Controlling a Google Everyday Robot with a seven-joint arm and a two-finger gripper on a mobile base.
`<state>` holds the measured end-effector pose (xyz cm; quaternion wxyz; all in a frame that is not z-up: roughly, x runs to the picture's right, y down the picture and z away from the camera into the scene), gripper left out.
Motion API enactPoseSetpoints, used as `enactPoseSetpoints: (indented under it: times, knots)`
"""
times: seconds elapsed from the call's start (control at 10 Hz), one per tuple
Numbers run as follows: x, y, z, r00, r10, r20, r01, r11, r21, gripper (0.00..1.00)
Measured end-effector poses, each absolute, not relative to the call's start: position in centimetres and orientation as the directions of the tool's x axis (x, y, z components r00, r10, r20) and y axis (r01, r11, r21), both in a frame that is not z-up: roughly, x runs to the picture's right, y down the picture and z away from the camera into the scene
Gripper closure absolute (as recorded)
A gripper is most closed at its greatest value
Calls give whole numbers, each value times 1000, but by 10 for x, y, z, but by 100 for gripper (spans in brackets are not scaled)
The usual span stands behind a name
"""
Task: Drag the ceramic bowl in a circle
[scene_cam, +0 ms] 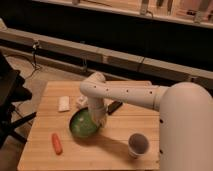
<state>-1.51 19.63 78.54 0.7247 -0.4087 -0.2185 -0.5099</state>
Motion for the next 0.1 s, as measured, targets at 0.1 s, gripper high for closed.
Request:
enactPoseSetpoints:
  times: [0.1]
  knots:
    - [-14,195,787,389,-559,732,916,150,-372,99]
